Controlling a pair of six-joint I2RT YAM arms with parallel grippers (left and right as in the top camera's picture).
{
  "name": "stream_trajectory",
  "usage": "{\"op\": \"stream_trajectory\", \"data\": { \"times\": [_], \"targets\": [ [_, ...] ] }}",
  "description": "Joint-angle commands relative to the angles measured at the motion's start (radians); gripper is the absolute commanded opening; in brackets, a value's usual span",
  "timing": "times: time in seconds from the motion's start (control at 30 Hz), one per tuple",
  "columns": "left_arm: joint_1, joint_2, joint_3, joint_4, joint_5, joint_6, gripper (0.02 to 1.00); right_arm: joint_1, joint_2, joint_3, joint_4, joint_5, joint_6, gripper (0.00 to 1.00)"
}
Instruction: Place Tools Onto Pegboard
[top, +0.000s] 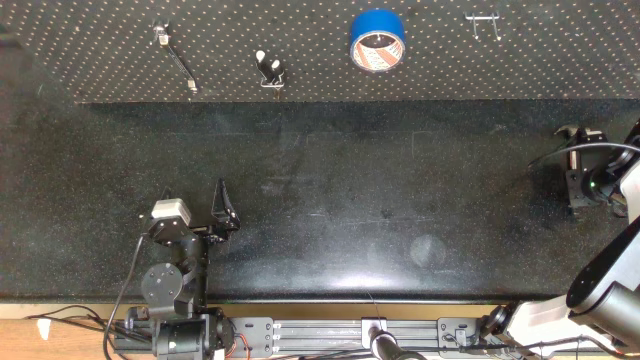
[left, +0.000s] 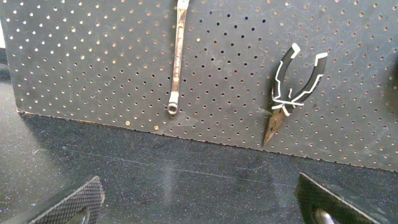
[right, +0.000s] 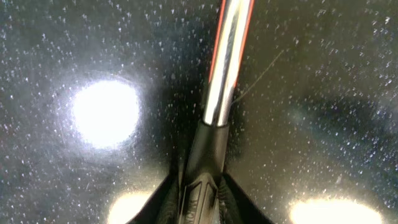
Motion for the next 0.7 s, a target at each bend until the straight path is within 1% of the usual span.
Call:
{"op": "stream_trajectory", "data": {
  "times": [0.03, 0.17, 0.23, 0.3, 0.33, 0.43, 0.47, 0.53, 0.63, 0.67, 0.7],
  "targets": [
    [-0.005, -0.009, -0.002, -0.007, 0.0, 0.002, 0.996, -0.001, 0.045, -0.016, 0.004, -0.035, -0.003, 0.08],
    [-0.005, -0.009, -0.002, -0.007, 0.0, 0.002, 0.996, -0.001, 0.038, -0.016, 0.003, -0.037, -0.002, 0.077],
    [-0.005, -0.009, -0.002, -0.007, 0.0, 0.002, 0.996, -0.001, -0.003, -0.016, 0.004, -0.053, 0.009, 0.075],
    [-0.005, -0.009, -0.002, -0.007, 0.0, 0.002, 0.996, -0.001, -0.093, -0.016, 0.004, -0.145, 0.018, 0.075],
    [-0.005, -0.009, -0.002, -0.007, 0.0, 0.002, 0.996, 0.0, -0.156, -0.016, 0.003, -0.2, 0.053, 0.073],
    [-0.005, -0.009, -0.002, -0.007, 0.0, 0.002, 0.996, 0.008, -0.304, -0.016, 0.004, -0.339, 0.092, 0.075],
    [-0.005, -0.009, -0.002, -0.007, 0.0, 0.002, 0.996, 0.029, -0.374, -0.016, 0.005, -0.383, 0.101, 0.075],
    [-0.005, -0.009, -0.002, -0.007, 0.0, 0.002, 0.996, 0.09, -0.471, -0.016, 0.03, -0.406, 0.166, 0.075],
    [-0.005, -0.009, -0.002, -0.007, 0.0, 0.002, 0.996, 0.237, -0.551, -0.016, 0.142, -0.406, 0.26, 0.073],
    [-0.005, -0.01, -0.002, -0.007, 0.0, 0.002, 0.996, 0.288, -0.567, -0.016, 0.208, -0.406, 0.313, 0.073],
    [-0.005, -0.009, -0.002, -0.007, 0.0, 0.002, 0.996, 0.308, -0.571, -0.016, 0.238, -0.406, 0.338, 0.075]
  ]
}}
